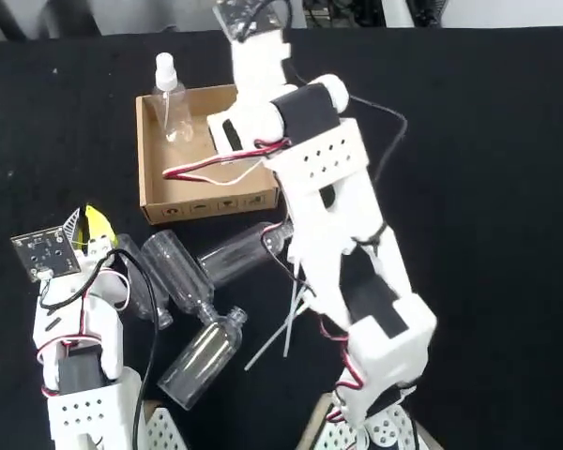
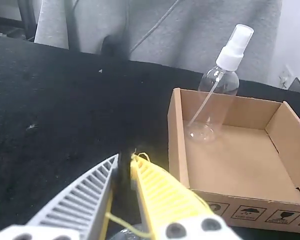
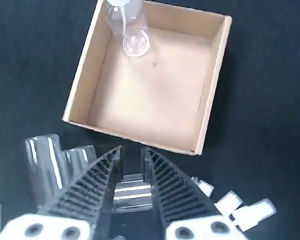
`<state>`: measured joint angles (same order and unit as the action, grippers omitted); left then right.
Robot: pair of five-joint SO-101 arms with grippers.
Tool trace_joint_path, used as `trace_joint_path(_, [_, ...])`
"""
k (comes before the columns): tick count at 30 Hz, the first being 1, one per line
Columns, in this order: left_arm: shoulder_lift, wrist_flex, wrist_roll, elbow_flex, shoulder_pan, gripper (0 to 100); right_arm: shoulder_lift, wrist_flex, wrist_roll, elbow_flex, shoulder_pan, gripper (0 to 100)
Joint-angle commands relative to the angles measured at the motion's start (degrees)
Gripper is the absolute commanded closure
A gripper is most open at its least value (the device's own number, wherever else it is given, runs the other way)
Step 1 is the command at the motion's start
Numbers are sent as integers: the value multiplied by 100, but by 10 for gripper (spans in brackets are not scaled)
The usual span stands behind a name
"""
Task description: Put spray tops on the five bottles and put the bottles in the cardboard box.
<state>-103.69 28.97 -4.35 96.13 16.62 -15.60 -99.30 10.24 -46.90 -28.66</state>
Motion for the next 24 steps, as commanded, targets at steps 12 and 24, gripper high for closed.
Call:
trace_joint_path(12, [-35, 18, 79, 127, 75, 963, 1780, -149, 422, 1270, -18, 988])
trace_joint_path(24, [-35, 18, 79, 127, 75, 963, 2484, -149, 457, 2448, -158, 988])
